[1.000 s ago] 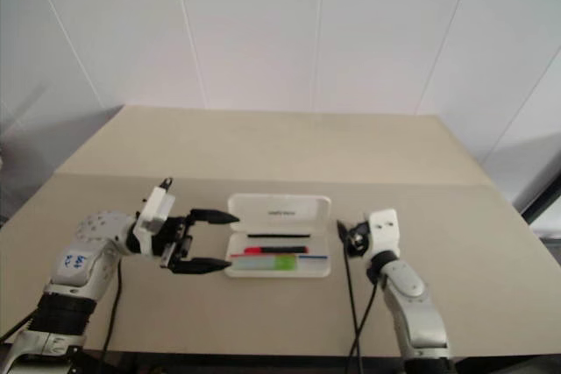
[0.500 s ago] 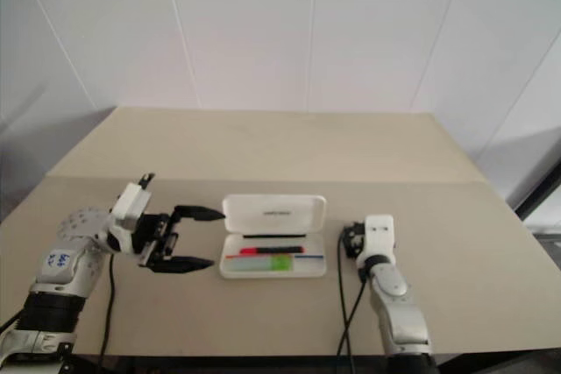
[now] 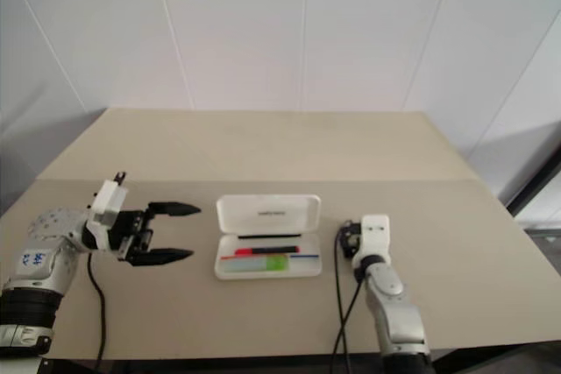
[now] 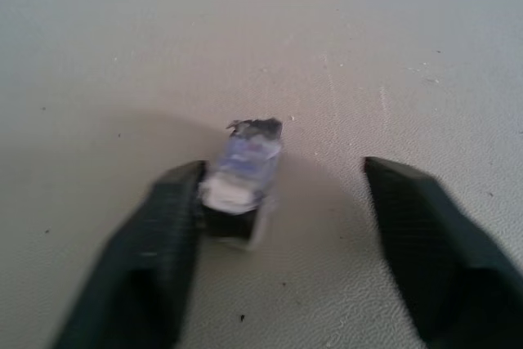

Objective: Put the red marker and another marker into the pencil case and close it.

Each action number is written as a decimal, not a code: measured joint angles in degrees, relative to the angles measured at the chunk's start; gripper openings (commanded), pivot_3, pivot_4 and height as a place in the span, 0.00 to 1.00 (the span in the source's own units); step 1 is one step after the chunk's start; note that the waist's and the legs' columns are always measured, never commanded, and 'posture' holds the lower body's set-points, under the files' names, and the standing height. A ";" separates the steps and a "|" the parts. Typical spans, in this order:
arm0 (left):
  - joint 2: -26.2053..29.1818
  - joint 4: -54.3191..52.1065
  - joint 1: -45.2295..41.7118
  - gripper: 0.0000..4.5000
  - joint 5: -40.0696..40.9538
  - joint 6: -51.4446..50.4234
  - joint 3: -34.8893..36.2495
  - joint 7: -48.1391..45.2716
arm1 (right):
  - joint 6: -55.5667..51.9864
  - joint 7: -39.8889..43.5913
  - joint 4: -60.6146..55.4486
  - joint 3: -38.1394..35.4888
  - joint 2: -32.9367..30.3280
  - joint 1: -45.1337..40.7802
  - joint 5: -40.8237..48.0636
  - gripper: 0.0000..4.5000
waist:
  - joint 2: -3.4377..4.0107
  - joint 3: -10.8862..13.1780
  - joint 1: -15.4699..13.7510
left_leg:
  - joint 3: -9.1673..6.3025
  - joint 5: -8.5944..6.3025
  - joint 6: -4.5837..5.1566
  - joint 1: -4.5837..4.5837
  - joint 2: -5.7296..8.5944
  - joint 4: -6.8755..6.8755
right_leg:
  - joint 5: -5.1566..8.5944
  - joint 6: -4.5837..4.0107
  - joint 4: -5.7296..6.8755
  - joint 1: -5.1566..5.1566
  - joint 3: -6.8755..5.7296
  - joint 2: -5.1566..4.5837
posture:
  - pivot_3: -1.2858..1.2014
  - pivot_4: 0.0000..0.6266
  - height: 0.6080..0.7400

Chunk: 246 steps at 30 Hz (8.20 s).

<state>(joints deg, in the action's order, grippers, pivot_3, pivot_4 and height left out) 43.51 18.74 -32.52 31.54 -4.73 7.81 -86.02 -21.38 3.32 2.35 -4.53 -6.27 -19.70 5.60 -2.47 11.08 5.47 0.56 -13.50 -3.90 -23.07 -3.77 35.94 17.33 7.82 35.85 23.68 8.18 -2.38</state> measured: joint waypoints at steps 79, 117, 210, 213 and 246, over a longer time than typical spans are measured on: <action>-4.24 -6.47 8.60 1.00 4.17 1.72 1.14 0.03 | 5.77 76.47 20.70 16.74 -26.52 -20.41 9.06 0.25 | 0.01 0.05 -0.64 | 0.04 -0.05 -0.01 -0.07 -0.01 -0.29 | -0.32 0.69 -0.21 0.11 -0.11 -0.03 | 0.52 0.24 1.00; -9.75 13.53 -10.45 1.00 -6.13 15.75 1.79 10.05 | -2.17 54.70 -18.86 -13.89 -31.61 3.72 27.65 0.99 | 0.00 0.06 -1.72 | 0.01 -0.07 -0.04 -0.10 0.00 0.00 | -0.38 0.79 -0.26 0.00 -0.10 -0.02 | 0.52 0.24 1.00; -12.71 44.85 -36.82 0.00 -24.73 19.83 -39.19 -0.09 | 2.85 73.64 -6.29 -11.74 -42.79 2.67 32.56 1.00 | 0.01 0.07 -2.36 | 0.04 -0.02 0.14 0.06 0.04 0.50 | -0.02 -0.01 -0.27 -0.36 0.05 -0.01 | 0.52 0.24 1.00; -14.19 45.69 -35.92 0.00 -23.41 15.93 -34.46 -0.09 | 2.91 73.64 -6.24 -11.74 -42.79 2.55 32.53 1.00 | -0.01 0.08 -2.36 | 0.04 -0.02 0.14 -0.09 0.03 0.50 | -0.03 0.01 -0.26 -0.22 0.05 -0.01 | 0.52 0.24 1.00; 2.73 11.30 -5.32 1.00 9.19 11.06 -15.37 -0.09 | 5.22 78.17 6.51 -7.66 -42.81 -8.34 27.82 1.00 | 0.01 0.26 -2.19 | 0.07 -0.11 0.08 -0.09 0.01 0.21 | -0.32 0.86 -0.03 0.03 0.00 -0.01 | 0.52 0.24 1.00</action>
<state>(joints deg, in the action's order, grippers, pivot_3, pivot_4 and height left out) 46.24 30.05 -37.84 40.74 6.33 -7.56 -86.11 -16.16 81.49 8.86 -12.19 -49.08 -28.04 33.42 -2.45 11.34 3.28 0.63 -13.61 -3.82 -23.16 -3.77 36.15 17.00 8.68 35.82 23.71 8.18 -2.40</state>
